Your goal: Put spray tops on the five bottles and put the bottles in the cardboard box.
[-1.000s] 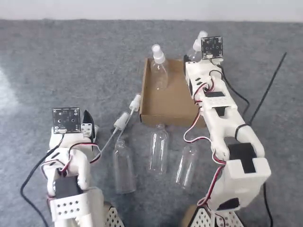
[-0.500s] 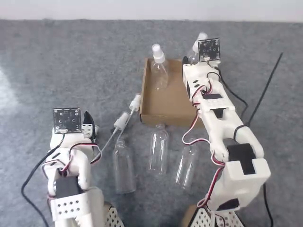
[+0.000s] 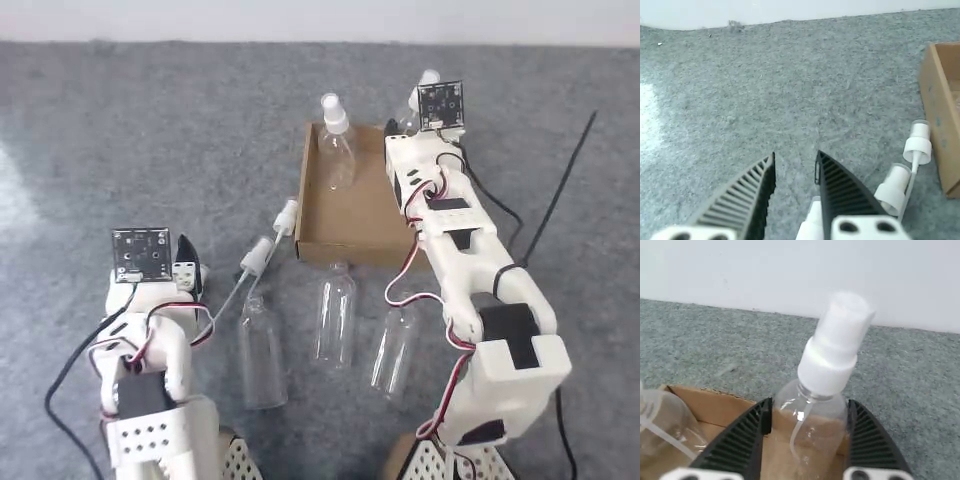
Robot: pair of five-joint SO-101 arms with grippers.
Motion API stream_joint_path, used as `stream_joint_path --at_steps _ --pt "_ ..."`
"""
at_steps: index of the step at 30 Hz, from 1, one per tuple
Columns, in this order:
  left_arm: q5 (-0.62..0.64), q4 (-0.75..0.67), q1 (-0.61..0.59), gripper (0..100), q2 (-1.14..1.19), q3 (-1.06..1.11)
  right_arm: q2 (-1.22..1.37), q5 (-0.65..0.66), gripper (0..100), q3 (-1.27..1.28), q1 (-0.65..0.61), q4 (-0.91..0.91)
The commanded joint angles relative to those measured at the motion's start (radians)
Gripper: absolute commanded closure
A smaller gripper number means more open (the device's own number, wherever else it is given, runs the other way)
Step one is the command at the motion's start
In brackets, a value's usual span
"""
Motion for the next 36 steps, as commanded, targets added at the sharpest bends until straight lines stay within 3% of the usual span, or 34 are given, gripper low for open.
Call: stream_joint_path --at_steps 1,10,18,36 --pt "-0.005 -0.028 -0.003 88 -0.012 -0.008 -0.018 0.0 85.9 -0.002 -0.01 -0.01" --pt "-0.005 -0.028 -0.003 88 -0.012 -0.008 -0.018 0.035 85.7 -0.003 -0.01 -0.01" --pt "-0.005 -0.028 -0.003 88 -0.012 -0.008 -0.018 0.038 72.5 -0.003 -0.012 -0.002" --pt "-0.005 -0.028 -0.003 88 -0.012 -0.008 -0.099 0.04 73.1 -0.006 -0.012 0.039"
